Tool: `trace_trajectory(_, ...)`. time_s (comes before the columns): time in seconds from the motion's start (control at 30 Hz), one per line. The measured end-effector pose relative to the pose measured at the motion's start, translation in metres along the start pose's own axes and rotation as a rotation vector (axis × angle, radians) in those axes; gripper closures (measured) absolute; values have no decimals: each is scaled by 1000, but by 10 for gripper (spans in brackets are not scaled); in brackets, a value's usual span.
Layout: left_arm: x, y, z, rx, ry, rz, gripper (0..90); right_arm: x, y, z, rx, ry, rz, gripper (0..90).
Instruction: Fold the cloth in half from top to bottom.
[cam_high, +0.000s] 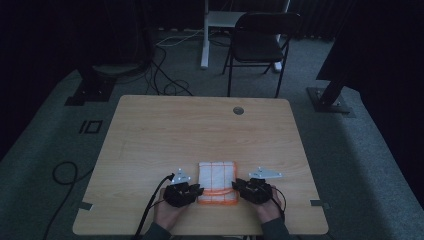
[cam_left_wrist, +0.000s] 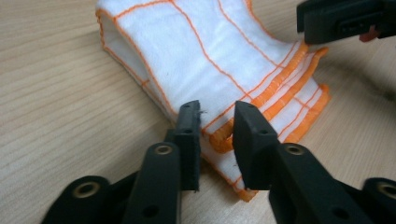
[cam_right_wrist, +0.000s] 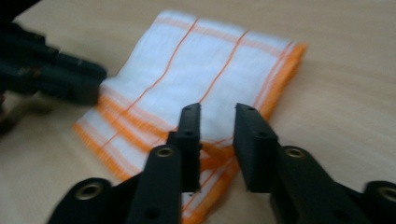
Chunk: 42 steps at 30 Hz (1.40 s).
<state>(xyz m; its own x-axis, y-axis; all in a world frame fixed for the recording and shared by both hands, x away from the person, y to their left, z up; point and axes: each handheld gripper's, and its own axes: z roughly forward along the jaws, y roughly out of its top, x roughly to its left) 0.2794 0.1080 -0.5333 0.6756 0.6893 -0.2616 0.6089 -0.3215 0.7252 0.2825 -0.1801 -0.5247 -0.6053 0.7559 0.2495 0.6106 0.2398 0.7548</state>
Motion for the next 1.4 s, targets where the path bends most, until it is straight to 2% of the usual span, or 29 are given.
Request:
trace_trajectory(0.07,1,0,1,6,3,1,783,3,-2,2,23,16,-13,793)
trace_trajectory(0.13,1,0,1,9,5,3,796,6,-4,3,34,23,-26,780)
trace_trajectory(0.23,0,0,1,9,9,8,797,8,-6,2,38,24,-41,645)
trace_trajectory(0.3,0,0,1,11,10,9,790,7,-9,2,45,6,-53,604)
trace_trajectory(0.37,-1,-1,2,10,10,9,760,6,-10,4,61,9,-54,603)
trace_trajectory(0.43,-2,-1,3,15,16,13,753,6,-11,7,77,1,-58,629)
trace_trajectory(0.5,-2,-1,4,15,23,16,784,7,-11,10,91,-5,-70,685)
trace_trajectory(0.57,-2,-1,5,13,27,21,831,8,-10,10,96,-9,-79,765)
trace_trajectory(0.67,-5,1,4,7,31,38,864,10,-9,9,86,-14,-93,840)
trace_trajectory(0.83,-9,4,-5,-23,24,49,869,12,-7,2,53,-14,-103,849)
trace_trajectory(1.0,-14,3,-11,-30,12,59,870,17,-7,-7,36,-3,-112,851)
trace_trajectory(1.13,-16,-1,-16,-38,3,45,870,20,-12,-11,34,12,-112,850)
trace_trajectory(1.4,-17,-14,-9,0,-5,26,863,20,-20,-11,66,28,-108,834)
